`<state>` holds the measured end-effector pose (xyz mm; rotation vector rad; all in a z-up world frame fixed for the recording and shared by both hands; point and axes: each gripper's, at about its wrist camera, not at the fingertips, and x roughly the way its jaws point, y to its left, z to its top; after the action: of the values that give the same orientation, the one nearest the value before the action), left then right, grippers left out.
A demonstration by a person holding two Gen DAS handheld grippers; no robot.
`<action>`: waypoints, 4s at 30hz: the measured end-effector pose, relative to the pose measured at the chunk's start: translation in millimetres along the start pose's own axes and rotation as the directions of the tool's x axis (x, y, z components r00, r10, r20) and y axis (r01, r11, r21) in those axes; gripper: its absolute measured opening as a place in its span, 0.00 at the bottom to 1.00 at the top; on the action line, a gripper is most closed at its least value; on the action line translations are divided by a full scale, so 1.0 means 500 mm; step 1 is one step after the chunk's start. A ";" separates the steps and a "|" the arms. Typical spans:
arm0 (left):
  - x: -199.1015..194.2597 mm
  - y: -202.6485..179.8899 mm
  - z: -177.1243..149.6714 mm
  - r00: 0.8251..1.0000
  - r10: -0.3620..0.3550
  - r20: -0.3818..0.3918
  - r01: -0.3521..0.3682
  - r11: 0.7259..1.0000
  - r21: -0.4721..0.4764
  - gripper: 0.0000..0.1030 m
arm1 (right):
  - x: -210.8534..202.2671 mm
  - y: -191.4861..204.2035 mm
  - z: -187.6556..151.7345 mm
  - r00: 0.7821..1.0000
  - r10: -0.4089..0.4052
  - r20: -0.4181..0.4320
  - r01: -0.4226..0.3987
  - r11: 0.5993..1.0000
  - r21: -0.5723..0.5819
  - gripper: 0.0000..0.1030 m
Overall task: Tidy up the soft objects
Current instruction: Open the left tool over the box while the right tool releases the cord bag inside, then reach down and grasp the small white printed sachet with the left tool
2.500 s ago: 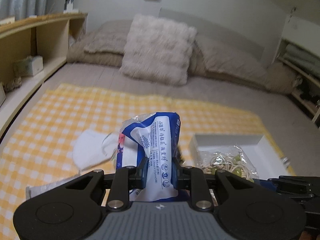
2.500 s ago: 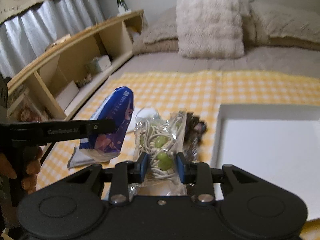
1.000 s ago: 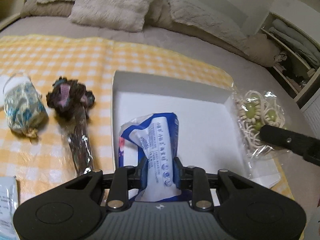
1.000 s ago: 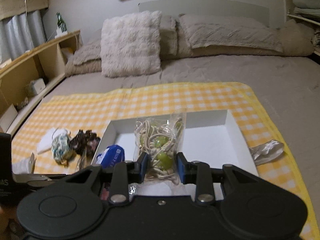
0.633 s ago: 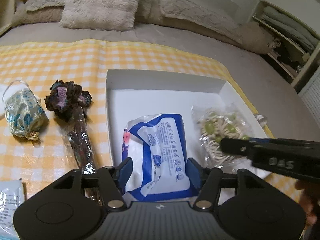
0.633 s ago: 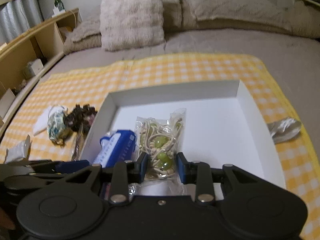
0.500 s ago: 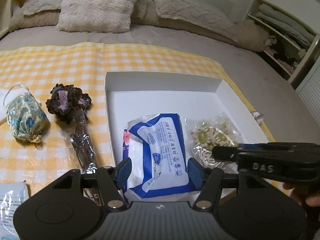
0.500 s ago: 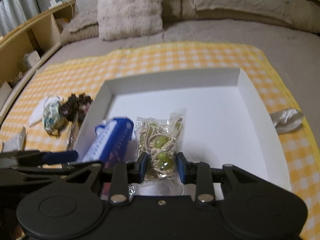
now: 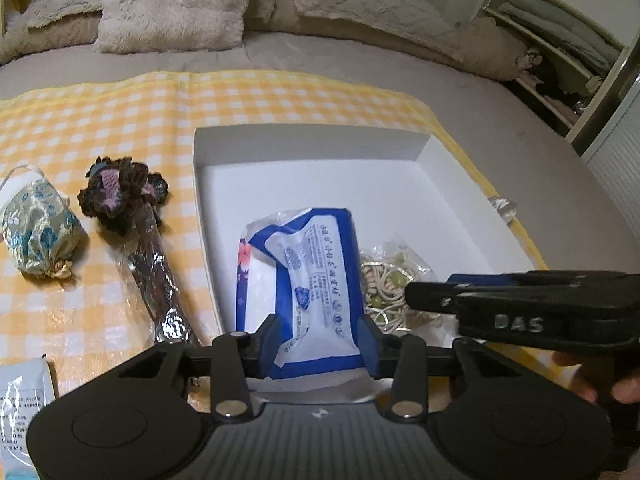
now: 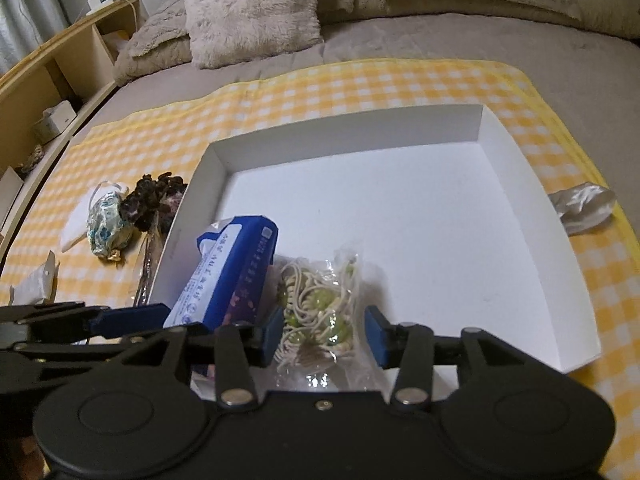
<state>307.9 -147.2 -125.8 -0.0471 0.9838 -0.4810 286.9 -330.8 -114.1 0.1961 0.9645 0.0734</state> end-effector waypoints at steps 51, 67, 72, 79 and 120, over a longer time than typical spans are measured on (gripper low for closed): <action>-0.278 0.007 -0.079 0.940 0.154 0.305 -0.175 0.983 0.045 1.00 | -0.287 0.025 -0.110 0.936 -0.040 0.351 0.071 0.994 -0.077 1.00; -0.329 0.102 -0.093 0.891 0.248 0.379 -0.281 0.959 0.035 1.00 | -0.254 0.089 -0.094 0.916 -0.004 0.401 0.056 0.992 -0.116 1.00; -0.351 0.158 -0.098 0.876 0.299 0.379 -0.317 0.948 -0.015 1.00 | -0.229 0.130 -0.080 0.920 0.015 0.392 0.051 0.986 -0.158 1.00; -0.371 0.234 -0.111 0.855 0.372 0.361 -0.371 0.926 -0.077 1.00 | -0.196 0.194 -0.063 0.927 0.028 0.373 0.055 0.976 -0.209 1.00; -0.090 0.281 -0.169 0.917 0.399 0.024 -0.399 0.916 0.033 0.99 | 0.087 0.403 0.021 0.991 0.069 0.116 -0.010 0.894 -0.449 1.00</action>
<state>270.8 11.9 -173.1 0.1819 0.9376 -0.1213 325.2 -128.4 -103.4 -0.2046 0.7896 0.3147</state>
